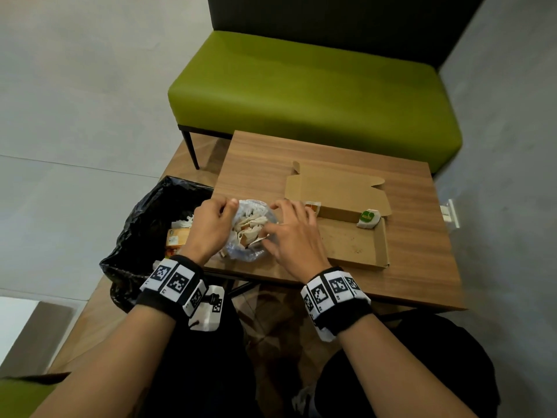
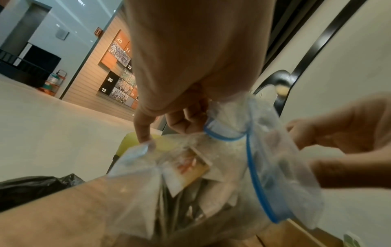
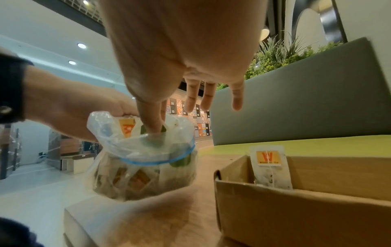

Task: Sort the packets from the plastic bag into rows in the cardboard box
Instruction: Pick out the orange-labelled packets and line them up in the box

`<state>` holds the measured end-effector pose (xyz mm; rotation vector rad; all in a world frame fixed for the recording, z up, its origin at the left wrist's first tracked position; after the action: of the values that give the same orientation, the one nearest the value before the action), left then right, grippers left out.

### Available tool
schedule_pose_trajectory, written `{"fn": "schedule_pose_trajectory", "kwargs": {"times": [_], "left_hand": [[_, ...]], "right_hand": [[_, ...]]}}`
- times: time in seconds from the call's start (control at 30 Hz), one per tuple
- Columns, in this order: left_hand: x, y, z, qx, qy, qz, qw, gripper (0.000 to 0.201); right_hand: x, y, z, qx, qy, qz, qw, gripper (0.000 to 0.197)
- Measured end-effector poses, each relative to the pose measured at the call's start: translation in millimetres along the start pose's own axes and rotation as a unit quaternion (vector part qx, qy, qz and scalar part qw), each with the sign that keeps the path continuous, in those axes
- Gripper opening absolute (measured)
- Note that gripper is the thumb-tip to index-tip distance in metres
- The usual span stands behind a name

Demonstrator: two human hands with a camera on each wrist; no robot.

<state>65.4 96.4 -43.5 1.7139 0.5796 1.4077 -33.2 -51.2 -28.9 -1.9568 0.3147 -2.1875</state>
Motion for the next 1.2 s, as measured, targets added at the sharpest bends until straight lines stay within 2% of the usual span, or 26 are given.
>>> {"fn": "schedule_pose_trajectory", "kwargs": {"times": [0.17,0.27,0.33,0.53,0.6,0.67,0.73,0.8,0.87,1.2], "left_hand": [[-4.1,-6.5,-1.2,0.030,0.006,0.007,1.000,0.044],[-4.5,-10.2,-0.2,0.036,0.013,0.000,0.999,0.045],[-4.2,-13.2,2.7,0.044,0.015,0.008,0.999,0.044],[1.5,-13.8,10.5,0.042,0.001,0.061,0.997,0.039],[4.6,-12.2,12.6,0.040,-0.007,0.088,0.995,0.034],[8.0,-10.9,14.9,0.032,-0.008,0.121,0.992,0.031],[11.0,-9.2,16.9,0.027,-0.010,0.141,0.990,0.031],[13.6,-5.7,16.6,0.032,-0.010,0.149,0.988,0.033],[15.0,-3.3,14.2,0.034,-0.009,0.153,0.988,0.036],[14.1,-7.2,-2.2,0.036,-0.019,0.103,0.994,0.040]], "right_hand": [[12.2,16.8,2.0,-0.042,-0.019,0.141,0.989,0.007],[34.3,38.2,-6.2,-0.082,0.021,0.250,0.964,0.004],[54.0,58.3,-14.6,-0.121,0.034,0.276,0.953,0.007],[85.0,145.4,-32.5,-0.216,0.018,0.135,0.967,0.008],[85.5,170.4,-36.7,-0.249,-0.018,0.076,0.965,0.004],[81.5,190.0,-38.0,-0.265,-0.067,0.051,0.961,0.009],[74.0,204.5,-35.7,-0.265,-0.107,0.050,0.957,0.014],[65.4,212.4,-31.6,-0.258,-0.124,0.039,0.957,0.012],[56.3,217.4,-27.7,-0.254,-0.115,0.012,0.960,0.004],[32.2,219.4,-23.4,-0.252,-0.025,-0.091,0.963,0.014]]}}
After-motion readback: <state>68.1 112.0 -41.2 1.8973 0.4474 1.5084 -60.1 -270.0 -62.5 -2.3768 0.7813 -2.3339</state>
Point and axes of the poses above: each hand's wrist, its own z-axis towards the middle knuckle, its own x-axis out of the back of the hand, y = z × x, the point moved 3 cm from there along z, towards the middle knuckle, and after that the axes turned 2 degrees about -y, right-handed, at the moved point
